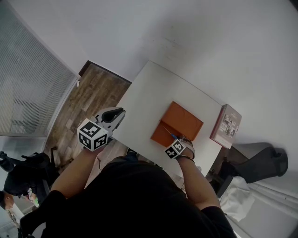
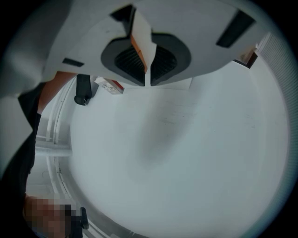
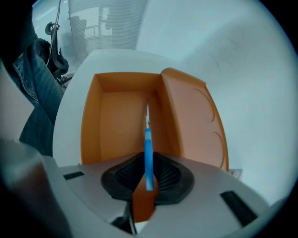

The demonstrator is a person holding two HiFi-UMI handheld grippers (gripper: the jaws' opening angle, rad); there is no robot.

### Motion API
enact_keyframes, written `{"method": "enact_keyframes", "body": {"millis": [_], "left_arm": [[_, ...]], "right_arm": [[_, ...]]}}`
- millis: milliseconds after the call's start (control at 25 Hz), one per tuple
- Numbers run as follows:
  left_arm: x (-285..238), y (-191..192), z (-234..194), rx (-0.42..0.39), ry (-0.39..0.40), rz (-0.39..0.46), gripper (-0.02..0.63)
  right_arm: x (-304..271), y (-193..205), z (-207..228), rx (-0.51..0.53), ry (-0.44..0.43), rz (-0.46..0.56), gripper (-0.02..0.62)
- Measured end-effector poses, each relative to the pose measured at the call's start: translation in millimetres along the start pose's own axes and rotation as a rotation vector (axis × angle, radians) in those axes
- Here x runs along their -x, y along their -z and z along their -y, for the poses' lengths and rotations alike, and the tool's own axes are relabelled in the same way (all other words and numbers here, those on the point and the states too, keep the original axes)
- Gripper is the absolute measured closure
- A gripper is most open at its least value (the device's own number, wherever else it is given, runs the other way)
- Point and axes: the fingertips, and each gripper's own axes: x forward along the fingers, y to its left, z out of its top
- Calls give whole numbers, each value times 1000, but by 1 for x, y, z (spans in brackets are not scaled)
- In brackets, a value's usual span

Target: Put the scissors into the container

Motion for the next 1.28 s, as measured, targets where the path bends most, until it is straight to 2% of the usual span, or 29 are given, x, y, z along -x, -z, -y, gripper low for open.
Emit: {"method": "enact_keyframes", "body": {"millis": [600,1280], "left_arm": [[4,-1,7,2,19,10,561],[5,-5,26,-3,53,30,561]], "right_arm": [[16,1,-11,-49,-63,51,483],[40,22,-17,-158,-89,78,466]]}}
